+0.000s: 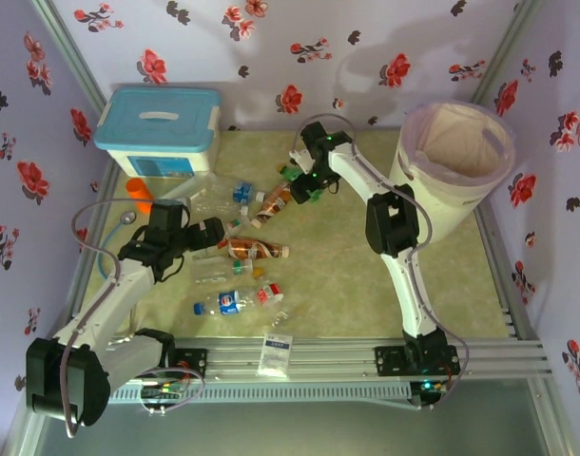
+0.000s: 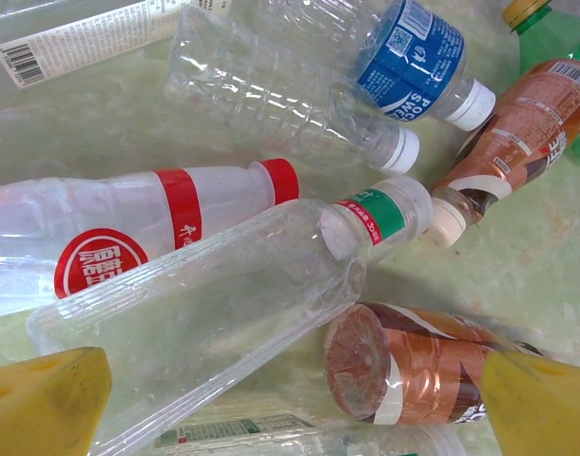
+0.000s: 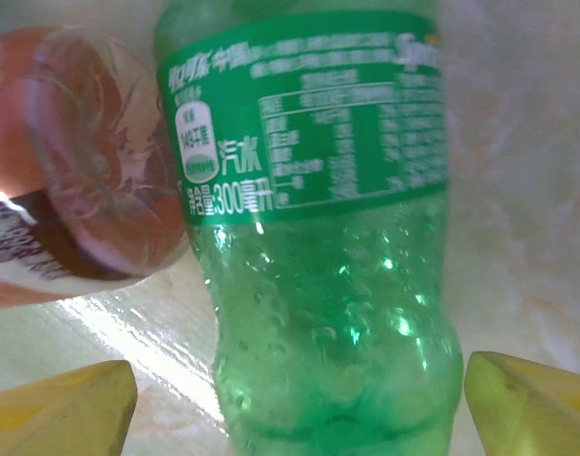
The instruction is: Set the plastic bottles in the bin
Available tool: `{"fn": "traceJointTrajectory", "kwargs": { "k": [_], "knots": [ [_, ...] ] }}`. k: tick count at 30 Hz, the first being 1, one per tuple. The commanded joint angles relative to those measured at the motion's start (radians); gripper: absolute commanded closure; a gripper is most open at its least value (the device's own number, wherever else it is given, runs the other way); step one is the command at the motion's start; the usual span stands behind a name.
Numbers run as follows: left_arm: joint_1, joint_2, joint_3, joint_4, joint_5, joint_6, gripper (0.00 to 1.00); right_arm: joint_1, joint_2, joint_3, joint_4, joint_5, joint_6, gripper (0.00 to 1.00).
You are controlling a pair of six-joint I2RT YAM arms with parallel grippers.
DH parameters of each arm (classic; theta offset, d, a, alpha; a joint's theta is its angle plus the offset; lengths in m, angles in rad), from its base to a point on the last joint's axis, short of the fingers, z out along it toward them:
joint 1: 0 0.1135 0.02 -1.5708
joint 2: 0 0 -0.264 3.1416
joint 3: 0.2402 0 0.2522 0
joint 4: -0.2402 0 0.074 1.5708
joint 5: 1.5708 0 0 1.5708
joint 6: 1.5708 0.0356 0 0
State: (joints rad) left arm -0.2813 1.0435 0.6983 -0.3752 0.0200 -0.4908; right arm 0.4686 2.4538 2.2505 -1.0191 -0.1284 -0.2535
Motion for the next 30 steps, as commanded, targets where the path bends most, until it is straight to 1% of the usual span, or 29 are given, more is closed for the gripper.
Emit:
{"fn": "traceJointTrajectory", "kwargs": {
  "k": [1,4,7,11,17,23,30],
  "knots": [
    [0.008,0.007,-0.013,0.007,0.015,0.005,0.0,-0.007,0.035,0.033,0.004,-0.044,-0.014,0.12],
    [0.009,0.02,0.002,0.004,0.015,0.016,0.0,-0.007,0.037,0.029,0.004,-0.039,-0.01,0.14],
    [0.009,0.027,0.01,0.008,0.014,0.016,0.0,-0.008,0.028,0.019,0.01,-0.039,-0.012,0.22],
    [0.009,0.028,0.012,0.009,0.017,0.008,0.0,-0.01,0.022,0.018,0.007,-0.039,-0.012,0.26],
    [0.01,-0.002,0.001,-0.002,0.014,0.01,0.0,-0.012,0.008,0.012,0.002,-0.036,-0.011,0.38],
    [0.011,-0.014,0.001,-0.008,0.013,0.009,0.0,-0.013,-0.031,0.009,-0.018,-0.008,-0.005,0.42],
    [0.011,0.001,0.004,-0.001,0.013,0.008,0.0,-0.013,-0.15,-0.016,-0.038,0.043,0.014,0.43]
  ]
}}
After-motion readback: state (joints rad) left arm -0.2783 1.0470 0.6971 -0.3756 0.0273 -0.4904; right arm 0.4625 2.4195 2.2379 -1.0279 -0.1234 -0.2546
